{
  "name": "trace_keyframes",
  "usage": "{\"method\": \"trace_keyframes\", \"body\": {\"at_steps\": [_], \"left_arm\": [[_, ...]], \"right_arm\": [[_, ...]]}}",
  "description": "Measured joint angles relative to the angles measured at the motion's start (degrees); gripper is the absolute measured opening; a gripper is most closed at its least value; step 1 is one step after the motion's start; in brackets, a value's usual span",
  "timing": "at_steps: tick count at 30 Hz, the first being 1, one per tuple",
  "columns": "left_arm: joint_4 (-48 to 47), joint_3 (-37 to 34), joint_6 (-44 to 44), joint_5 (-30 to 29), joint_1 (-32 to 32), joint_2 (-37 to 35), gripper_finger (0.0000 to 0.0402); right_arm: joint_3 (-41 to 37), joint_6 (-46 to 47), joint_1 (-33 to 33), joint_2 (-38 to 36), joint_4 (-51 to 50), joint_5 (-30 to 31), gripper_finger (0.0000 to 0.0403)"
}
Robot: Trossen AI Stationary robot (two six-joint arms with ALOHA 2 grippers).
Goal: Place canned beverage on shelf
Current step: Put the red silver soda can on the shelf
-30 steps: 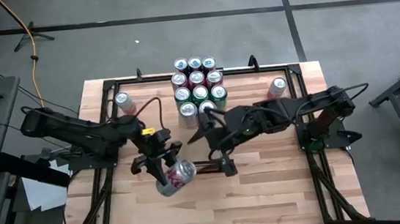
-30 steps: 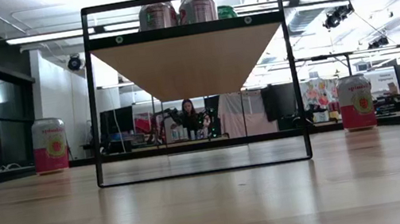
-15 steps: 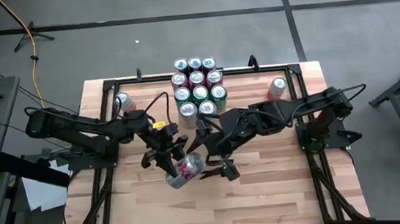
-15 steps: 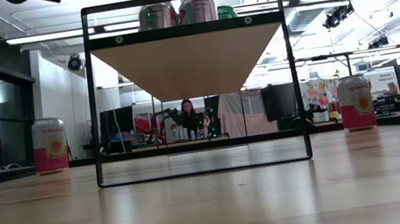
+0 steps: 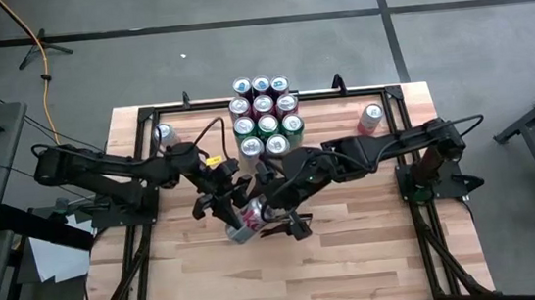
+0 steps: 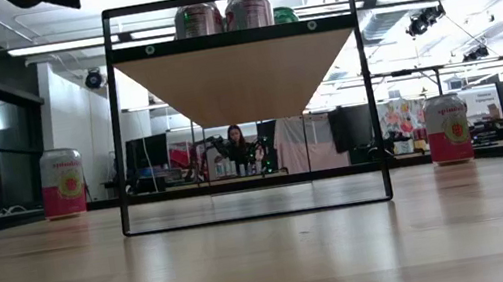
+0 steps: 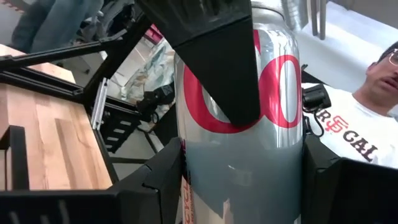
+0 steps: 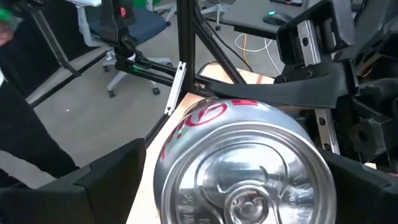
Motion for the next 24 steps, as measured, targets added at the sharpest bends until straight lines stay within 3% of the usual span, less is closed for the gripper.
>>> {"method": "trace_keyframes", "body": {"at_steps": [6,12,14,21,24], "left_arm": [[0.0,0.0,0.0,0.2,0.9,0.0,0.0154],[-0.3,0.0,0.0,0.0,0.9,0.0,0.0154],[-0.4,0.0,-0.1,0.0,0.9,0.0,0.0154],[-0.2,0.1,-5.8,-0.3,1.9,-0.1,0.0271],[-0.3,0.1,-6.2,0.6,2.6,-0.1,0.0295]], "right_arm": [[0.0,0.3,-0.4,0.0,0.0,0.1,0.037],[0.0,4.1,-0.4,0.0,0.2,0.4,0.0291],[0.0,4.4,-0.4,0.0,0.3,0.4,0.0283],[-0.1,5.4,0.2,-1.7,-6.0,-1.8,0.0283],[-0.2,7.6,1.0,-3.7,-10.6,-2.6,0.0283]]}}
